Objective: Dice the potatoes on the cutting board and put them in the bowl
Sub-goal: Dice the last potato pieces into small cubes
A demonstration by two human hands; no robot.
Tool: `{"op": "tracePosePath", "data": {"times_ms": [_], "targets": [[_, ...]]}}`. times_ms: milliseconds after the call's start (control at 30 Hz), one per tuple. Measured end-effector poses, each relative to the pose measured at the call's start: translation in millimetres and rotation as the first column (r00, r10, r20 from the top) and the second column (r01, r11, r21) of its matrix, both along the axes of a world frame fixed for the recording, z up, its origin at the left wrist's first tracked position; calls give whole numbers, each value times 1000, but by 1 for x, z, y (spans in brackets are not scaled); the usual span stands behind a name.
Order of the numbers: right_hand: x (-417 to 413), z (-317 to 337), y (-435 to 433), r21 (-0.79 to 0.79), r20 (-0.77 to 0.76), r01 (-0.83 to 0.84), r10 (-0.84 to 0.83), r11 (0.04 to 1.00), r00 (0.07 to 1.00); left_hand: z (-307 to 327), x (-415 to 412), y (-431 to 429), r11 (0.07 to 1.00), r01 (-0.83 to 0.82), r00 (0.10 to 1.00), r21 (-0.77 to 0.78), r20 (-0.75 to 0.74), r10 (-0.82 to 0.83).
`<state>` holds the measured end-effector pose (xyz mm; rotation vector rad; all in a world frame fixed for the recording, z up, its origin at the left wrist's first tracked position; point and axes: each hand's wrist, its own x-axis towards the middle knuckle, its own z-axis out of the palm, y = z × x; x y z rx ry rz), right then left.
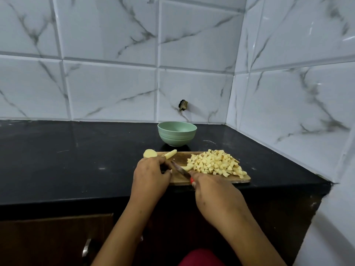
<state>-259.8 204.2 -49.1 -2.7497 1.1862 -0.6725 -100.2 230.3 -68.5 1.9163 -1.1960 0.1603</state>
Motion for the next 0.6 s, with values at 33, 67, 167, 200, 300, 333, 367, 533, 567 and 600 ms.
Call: {"op": "tracePosePath", "data": {"times_ms": [33, 67, 167, 200, 300, 333, 367, 533, 567, 600], "targets": [[-3, 1, -4, 31, 15, 11, -12, 999, 1000, 3, 1, -4, 1000, 15, 1000, 7, 5, -15], [-5, 2, -8, 56, 28, 19, -20, 998, 999, 5, 1, -9, 999, 27, 1000, 16, 11, -28], [-9, 6, -20, 151, 81, 17, -29, 988, 996, 12, 2, -25, 995, 66, 998, 78, 6, -66], [-10, 6, -23, 182, 106, 8, -28, 983, 994, 14, 3, -31, 991, 83, 997, 101, 0, -83], [-11, 10, -29, 178, 145, 24, -50, 984, 988, 17, 7, -45, 981, 139, 990, 136, -13, -138], [-12, 12, -30, 164, 152, 39, -64, 986, 986, 18, 10, -48, 982, 129, 991, 135, 7, -131], [-12, 14, -31, 158, 156, 51, -76, 986, 985, 19, 13, -51, 988, 94, 993, 127, 55, -101], [-12, 10, -24, 214, 126, -35, 8, 976, 992, 34, 30, -56, 998, -46, 967, 52, 253, 32], [-12, 9, -21, 225, 120, -57, 31, 973, 992, 38, 32, -56, 995, -50, 963, 86, 268, 25], [-11, 8, -18, 222, 103, -60, 38, 973, 994, 41, 34, -57, 990, -57, 958, 132, 285, 17]]}}
